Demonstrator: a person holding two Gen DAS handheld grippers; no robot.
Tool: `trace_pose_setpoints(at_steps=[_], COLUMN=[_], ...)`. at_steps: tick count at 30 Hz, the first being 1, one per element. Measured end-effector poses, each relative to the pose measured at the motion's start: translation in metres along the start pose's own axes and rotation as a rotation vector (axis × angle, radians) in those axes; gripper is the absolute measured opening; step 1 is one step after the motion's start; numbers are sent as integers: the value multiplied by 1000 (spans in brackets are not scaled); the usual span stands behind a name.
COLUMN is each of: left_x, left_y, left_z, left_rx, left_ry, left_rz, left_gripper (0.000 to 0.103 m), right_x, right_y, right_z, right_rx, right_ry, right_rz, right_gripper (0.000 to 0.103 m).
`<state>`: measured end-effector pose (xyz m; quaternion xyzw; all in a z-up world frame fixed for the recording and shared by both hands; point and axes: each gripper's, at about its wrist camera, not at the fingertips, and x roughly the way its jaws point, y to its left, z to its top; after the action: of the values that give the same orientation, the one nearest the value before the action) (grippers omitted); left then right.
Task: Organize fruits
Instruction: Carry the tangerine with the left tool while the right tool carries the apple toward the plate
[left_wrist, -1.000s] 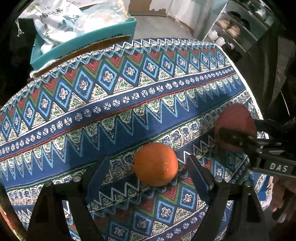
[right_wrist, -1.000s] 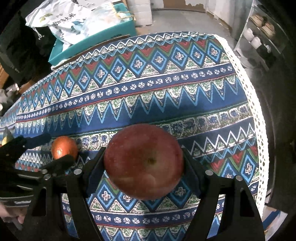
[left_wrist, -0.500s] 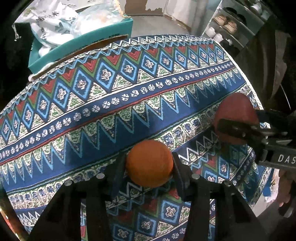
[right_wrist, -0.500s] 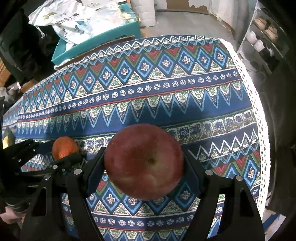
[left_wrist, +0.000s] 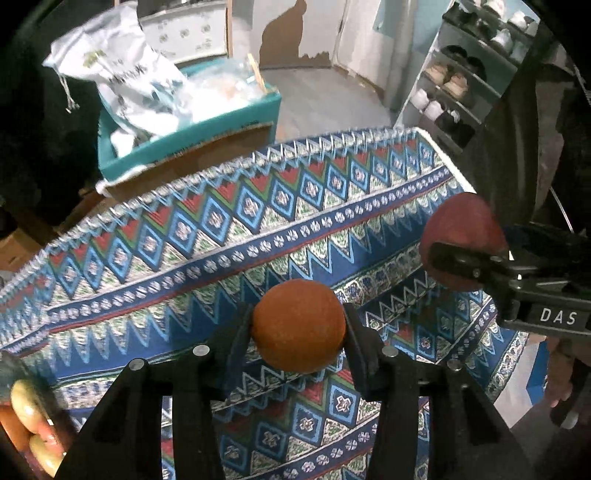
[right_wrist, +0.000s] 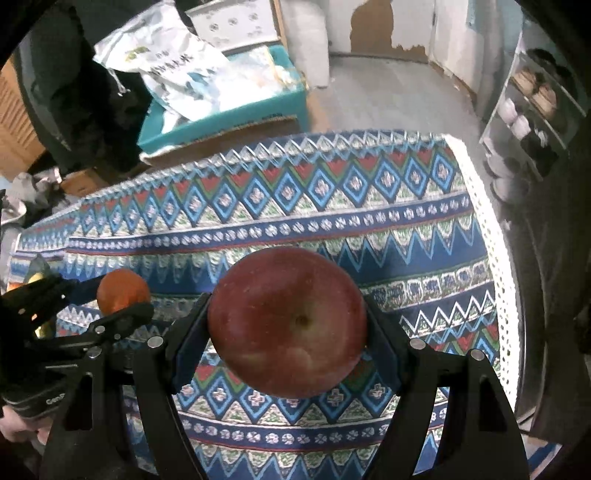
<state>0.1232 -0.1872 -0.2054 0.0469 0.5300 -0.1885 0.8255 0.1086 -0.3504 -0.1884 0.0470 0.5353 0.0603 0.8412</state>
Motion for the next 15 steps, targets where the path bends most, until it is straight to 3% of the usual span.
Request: trace_pose_setpoints(at_steps=[15], left_x=[-67], left_y=[12], left_z=[-2], left_rx=[-14], left_ry=[-117], left_rz=[26], left_gripper=[49], right_x=[-56], right_y=[42], right_z=[14], right_rx=[-76], right_ry=[-135], right_rz=[69], right_gripper=[77])
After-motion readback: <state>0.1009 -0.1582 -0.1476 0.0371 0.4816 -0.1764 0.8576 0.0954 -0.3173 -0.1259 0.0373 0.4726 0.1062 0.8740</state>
